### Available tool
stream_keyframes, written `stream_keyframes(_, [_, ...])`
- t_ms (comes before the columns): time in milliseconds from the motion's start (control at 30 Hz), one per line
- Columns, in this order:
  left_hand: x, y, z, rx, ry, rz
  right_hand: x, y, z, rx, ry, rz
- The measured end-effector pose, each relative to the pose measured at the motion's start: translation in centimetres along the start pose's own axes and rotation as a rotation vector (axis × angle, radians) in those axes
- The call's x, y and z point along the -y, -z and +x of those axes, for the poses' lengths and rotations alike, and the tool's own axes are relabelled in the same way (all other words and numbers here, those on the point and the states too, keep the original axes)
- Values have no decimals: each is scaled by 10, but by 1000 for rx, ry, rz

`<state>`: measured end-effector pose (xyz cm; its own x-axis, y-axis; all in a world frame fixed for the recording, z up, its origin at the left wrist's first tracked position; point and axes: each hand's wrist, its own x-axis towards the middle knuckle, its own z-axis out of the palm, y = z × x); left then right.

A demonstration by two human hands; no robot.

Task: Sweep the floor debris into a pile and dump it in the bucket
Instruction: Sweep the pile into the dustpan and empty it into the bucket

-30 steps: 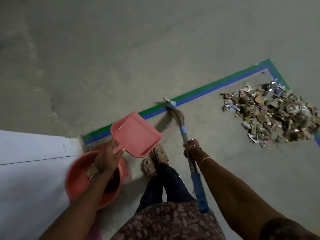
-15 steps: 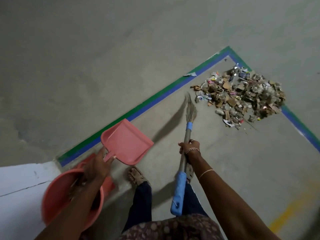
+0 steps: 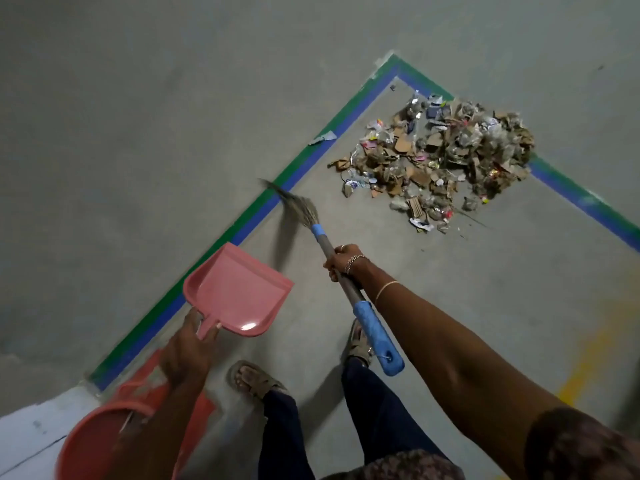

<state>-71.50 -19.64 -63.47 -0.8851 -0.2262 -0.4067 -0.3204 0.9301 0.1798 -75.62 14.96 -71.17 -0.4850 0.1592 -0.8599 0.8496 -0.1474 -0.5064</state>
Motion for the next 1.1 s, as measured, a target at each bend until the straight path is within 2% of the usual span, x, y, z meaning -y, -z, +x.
stream_keyframes(200, [-74,-40,13,70,-32,72,-48,88,-16,-163,-76,224])
stream_keyframes(300, [-106,-47,29,71,-69,81,-53,123,-46,-136,-62,421])
stream_keyframes(433, [-136,-30,56,68,-89,107,-47,143,-72,-44,-44,532])
stream_keyframes(600, [-162,14,100,10,-119,160,14,106,-65,50,-37,538])
stream_keyframes(800, [-191,46,161,-3,-158,173,120,62,1,123,-74,487])
stream_keyframes(967, [-207,71,214,34,-216,242,180,46,64,45,-153,611])
stream_keyframes(1100, [-231,89,249,34,-272,250,204,53,89,-113,-186,767])
